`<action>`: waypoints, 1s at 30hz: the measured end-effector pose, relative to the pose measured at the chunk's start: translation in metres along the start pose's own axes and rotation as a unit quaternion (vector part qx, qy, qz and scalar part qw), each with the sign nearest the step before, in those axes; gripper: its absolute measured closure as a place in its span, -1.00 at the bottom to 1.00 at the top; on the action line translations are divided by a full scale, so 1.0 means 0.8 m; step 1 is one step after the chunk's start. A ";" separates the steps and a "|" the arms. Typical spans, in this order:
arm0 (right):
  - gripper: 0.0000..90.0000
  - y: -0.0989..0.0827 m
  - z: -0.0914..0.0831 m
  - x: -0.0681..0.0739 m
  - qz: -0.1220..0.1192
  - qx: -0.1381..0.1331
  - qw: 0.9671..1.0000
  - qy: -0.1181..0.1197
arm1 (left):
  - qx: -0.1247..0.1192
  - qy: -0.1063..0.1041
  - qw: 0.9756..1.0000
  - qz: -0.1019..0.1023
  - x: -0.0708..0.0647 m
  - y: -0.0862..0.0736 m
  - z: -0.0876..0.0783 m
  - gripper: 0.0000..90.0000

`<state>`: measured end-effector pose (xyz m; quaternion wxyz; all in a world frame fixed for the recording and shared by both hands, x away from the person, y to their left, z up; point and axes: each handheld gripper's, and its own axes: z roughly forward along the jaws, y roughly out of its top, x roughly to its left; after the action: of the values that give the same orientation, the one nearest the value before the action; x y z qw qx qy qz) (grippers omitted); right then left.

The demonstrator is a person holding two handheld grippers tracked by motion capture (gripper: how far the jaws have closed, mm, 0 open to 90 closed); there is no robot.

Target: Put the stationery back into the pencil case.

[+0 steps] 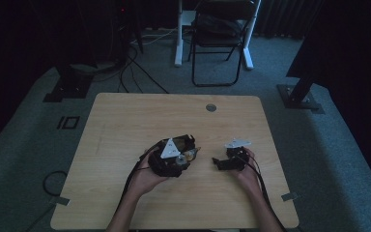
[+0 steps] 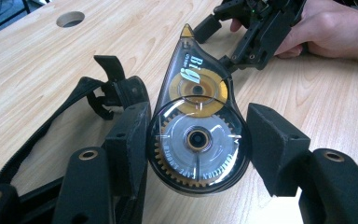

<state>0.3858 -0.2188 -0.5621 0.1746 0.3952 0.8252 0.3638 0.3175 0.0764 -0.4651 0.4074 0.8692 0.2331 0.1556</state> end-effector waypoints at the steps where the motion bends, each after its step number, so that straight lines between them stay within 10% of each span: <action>1: -0.68 0.000 0.000 0.000 0.000 0.000 1.000 0.000 | 0.000 0.001 1.000 -0.001 0.000 0.000 0.000 -0.07; 30: -0.68 0.000 0.000 0.000 0.000 0.000 1.000 0.000 | -0.001 0.016 1.000 -0.018 0.021 -0.004 -0.003 -0.07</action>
<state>0.3858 -0.2188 -0.5621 0.1746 0.3950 0.8252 0.3640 0.3299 0.0888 -0.4651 0.4070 0.8618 0.2554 0.1625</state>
